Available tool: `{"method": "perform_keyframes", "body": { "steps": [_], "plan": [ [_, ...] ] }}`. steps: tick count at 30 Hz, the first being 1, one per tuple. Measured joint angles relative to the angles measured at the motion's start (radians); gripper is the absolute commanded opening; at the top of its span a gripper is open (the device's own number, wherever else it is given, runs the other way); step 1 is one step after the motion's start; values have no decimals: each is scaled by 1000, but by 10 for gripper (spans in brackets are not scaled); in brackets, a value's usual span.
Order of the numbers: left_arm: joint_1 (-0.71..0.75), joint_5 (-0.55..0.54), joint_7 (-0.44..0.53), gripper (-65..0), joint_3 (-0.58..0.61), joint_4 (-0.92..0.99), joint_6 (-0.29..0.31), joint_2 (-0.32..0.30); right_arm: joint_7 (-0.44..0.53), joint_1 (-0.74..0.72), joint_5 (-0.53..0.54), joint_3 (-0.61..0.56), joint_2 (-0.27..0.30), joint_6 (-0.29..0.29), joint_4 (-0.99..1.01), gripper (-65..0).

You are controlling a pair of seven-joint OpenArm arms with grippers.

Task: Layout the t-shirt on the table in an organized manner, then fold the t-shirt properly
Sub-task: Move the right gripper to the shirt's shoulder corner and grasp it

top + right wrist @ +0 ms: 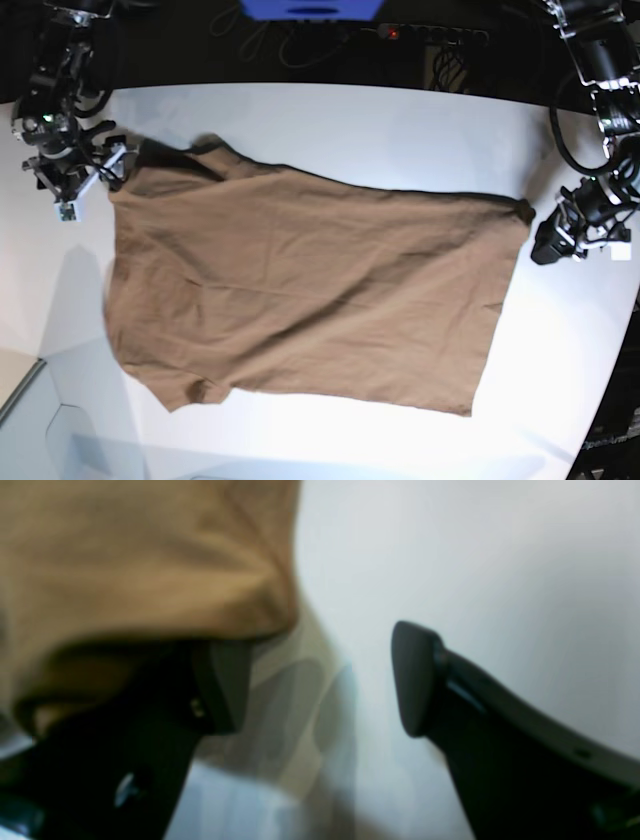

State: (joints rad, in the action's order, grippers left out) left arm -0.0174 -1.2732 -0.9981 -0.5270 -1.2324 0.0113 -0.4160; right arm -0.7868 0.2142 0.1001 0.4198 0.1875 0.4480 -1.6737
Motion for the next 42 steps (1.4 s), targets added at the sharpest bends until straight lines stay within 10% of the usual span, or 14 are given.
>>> {"method": "perform_keyframes", "body": {
  "steps": [8,14,30,42],
  "plan": [
    [0,-1,0,-421,0,0,0,0,126,-60,-11,7,1,-12,2,-203],
    [3,-2,0,-421,0,0,0,-1,148,-66,-14,56,13,-131,4,-202],
    [9,-3,3,-421,0,0,0,0,155,47,-6,-157,146,-79,25,-202],
    [11,-3,4,-421,0,0,0,0,148,137,-8,-36,50,-78,-64,-204]
  ]
}}
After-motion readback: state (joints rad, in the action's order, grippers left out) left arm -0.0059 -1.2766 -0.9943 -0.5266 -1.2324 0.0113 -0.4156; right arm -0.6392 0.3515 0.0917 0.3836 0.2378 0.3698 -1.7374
